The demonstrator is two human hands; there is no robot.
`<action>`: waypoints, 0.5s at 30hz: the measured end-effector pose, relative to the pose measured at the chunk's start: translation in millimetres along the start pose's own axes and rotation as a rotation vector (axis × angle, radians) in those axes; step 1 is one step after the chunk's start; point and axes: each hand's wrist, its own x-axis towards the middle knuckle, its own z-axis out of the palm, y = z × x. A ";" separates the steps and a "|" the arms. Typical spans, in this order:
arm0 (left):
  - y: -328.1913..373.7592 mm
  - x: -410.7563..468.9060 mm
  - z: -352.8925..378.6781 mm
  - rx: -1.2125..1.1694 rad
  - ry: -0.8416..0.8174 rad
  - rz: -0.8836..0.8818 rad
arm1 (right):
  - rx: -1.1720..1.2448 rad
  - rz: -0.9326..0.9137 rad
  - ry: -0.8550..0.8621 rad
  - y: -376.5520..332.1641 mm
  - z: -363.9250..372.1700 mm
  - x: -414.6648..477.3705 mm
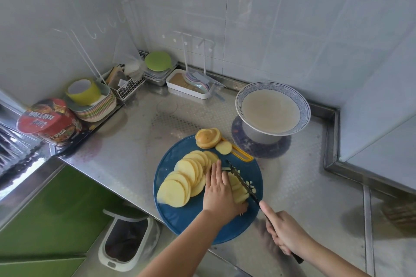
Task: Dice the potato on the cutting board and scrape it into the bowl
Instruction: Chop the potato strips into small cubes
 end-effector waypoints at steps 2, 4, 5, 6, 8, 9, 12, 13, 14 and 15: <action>-2.6 1.6 -2.4 -0.028 -0.002 0.027 | 0.005 0.007 0.000 -1.3 -1.3 -1.1; -5.0 3.2 -2.9 -0.050 0.012 0.046 | 0.016 0.010 0.003 -2.5 -1.3 -1.6; -5.6 3.6 -1.6 -0.050 0.025 0.049 | 0.018 0.013 0.004 -2.8 -0.9 -2.3; -5.1 3.3 -0.4 -0.048 0.040 0.049 | 0.020 0.015 0.006 -3.2 -0.4 -3.0; -2.2 -0.2 0.9 -0.041 0.063 0.045 | 0.016 0.016 0.012 -4.2 -0.4 -3.8; -0.1 -3.1 1.8 -0.035 0.070 0.030 | 0.007 0.017 0.011 -4.9 -1.0 -3.8; 5.1 -6.1 8.4 -0.039 0.121 0.009 | -0.029 0.017 -0.003 -8.3 -5.6 -3.3; 6.1 -6.5 9.0 -0.040 0.159 0.010 | -0.051 0.013 -0.013 -9.4 -7.8 -2.9; 6.1 -6.7 8.7 -0.038 0.179 0.006 | -0.071 0.009 -0.024 -11.2 -10.4 -2.3; 6.4 -6.6 8.5 -0.033 0.195 0.005 | -0.085 0.008 -0.036 -12.7 -13.2 -2.3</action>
